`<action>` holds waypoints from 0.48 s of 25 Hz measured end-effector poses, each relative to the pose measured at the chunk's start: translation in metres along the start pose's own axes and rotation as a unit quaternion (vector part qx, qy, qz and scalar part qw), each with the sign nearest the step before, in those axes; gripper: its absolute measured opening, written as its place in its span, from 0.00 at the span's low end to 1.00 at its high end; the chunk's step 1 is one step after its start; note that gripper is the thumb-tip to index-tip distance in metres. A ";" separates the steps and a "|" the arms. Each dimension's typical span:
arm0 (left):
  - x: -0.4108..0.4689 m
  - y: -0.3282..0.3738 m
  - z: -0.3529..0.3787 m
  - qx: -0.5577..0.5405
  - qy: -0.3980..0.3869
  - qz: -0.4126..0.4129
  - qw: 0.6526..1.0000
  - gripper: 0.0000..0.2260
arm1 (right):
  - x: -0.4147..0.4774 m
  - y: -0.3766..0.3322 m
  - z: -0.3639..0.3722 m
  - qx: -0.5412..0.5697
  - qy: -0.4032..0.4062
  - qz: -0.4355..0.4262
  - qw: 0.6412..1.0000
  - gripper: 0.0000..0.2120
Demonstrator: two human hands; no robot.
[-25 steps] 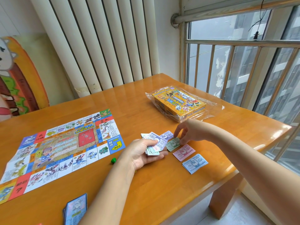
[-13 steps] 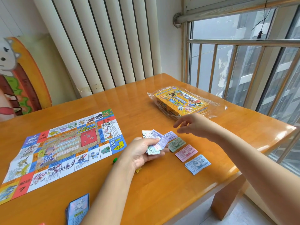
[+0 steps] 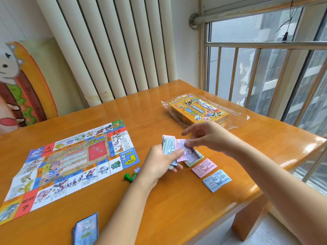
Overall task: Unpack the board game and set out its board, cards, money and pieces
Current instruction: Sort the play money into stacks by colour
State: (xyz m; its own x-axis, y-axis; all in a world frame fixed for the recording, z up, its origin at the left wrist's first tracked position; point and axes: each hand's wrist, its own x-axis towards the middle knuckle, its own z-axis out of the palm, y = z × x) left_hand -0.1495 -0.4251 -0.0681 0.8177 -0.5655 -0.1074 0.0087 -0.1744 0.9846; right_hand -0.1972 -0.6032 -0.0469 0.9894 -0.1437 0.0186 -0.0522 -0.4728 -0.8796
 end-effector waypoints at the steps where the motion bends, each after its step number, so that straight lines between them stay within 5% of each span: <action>1: 0.001 0.000 -0.001 -0.017 0.012 -0.004 1.000 0.03 | 0.001 0.000 -0.002 -0.004 0.007 0.002 1.000 0.10; 7: 0.011 -0.002 -0.015 -0.270 0.097 -0.135 0.948 0.04 | 0.010 0.013 -0.004 0.153 0.086 0.111 0.978 0.03; 12: 0.013 -0.005 -0.018 -0.297 0.088 -0.183 0.933 0.05 | 0.016 0.022 0.005 -0.027 0.108 0.125 0.986 0.12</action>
State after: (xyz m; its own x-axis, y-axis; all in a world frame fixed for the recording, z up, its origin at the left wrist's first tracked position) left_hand -0.1288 -0.4171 -0.0720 0.7783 -0.4061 -0.4789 0.5810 0.1766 0.7945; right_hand -0.1819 -0.6113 -0.0681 0.8932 -0.4405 -0.0899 -0.3037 -0.4438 -0.8431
